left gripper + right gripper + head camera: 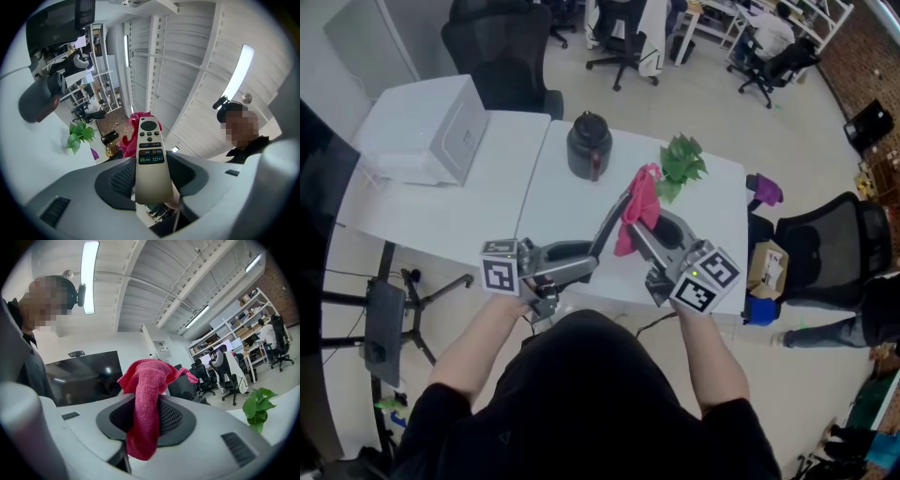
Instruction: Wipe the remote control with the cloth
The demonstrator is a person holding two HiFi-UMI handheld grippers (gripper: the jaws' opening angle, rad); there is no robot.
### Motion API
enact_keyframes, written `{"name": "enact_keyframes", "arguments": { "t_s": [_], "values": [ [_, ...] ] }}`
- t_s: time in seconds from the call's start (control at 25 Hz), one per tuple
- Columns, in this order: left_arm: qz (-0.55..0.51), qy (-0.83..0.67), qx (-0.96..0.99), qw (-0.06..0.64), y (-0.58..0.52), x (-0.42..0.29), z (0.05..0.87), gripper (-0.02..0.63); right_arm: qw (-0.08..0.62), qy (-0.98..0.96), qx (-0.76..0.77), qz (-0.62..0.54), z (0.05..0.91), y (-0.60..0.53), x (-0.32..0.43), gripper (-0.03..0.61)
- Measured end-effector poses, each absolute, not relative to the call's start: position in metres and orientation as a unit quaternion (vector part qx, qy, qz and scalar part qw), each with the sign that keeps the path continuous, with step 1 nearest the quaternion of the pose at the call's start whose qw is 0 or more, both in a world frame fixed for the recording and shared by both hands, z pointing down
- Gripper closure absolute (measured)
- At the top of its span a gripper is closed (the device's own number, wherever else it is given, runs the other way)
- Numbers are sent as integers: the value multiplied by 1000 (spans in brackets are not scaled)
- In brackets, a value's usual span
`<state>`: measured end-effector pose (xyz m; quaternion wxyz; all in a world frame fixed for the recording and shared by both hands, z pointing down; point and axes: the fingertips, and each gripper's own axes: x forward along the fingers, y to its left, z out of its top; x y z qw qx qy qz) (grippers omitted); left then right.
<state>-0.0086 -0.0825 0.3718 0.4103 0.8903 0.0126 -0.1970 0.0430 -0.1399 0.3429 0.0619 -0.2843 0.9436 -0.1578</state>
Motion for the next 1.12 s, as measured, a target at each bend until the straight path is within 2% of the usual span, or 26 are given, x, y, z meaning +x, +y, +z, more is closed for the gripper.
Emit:
{"name": "enact_keyframes", "arguments": {
  "t_s": [0.16, 0.28, 0.48, 0.64, 0.84, 1.12],
  "values": [
    [-204, -18, 893, 400, -92, -11, 373, 403, 60, 939, -307, -140, 341, -137, 49, 462],
    [-176, -99, 913, 354, -110, -18, 387, 403, 34, 930, -354, -93, 340, -132, 56, 462],
    [-33, -282, 928, 242, -149, -33, 441, 403, -42, 906, -420, -6, 347, -118, 62, 462],
    [75, -393, 896, 193, -173, -49, 488, 403, -75, 885, -458, 42, 355, -112, 67, 462],
    [176, -484, 838, 180, -198, -73, 555, 403, -113, 874, -472, 26, 375, -106, 75, 462],
    [277, -520, 782, 204, -215, -91, 643, 403, -154, 863, -481, -18, 404, -97, 77, 462]
  ]
}}
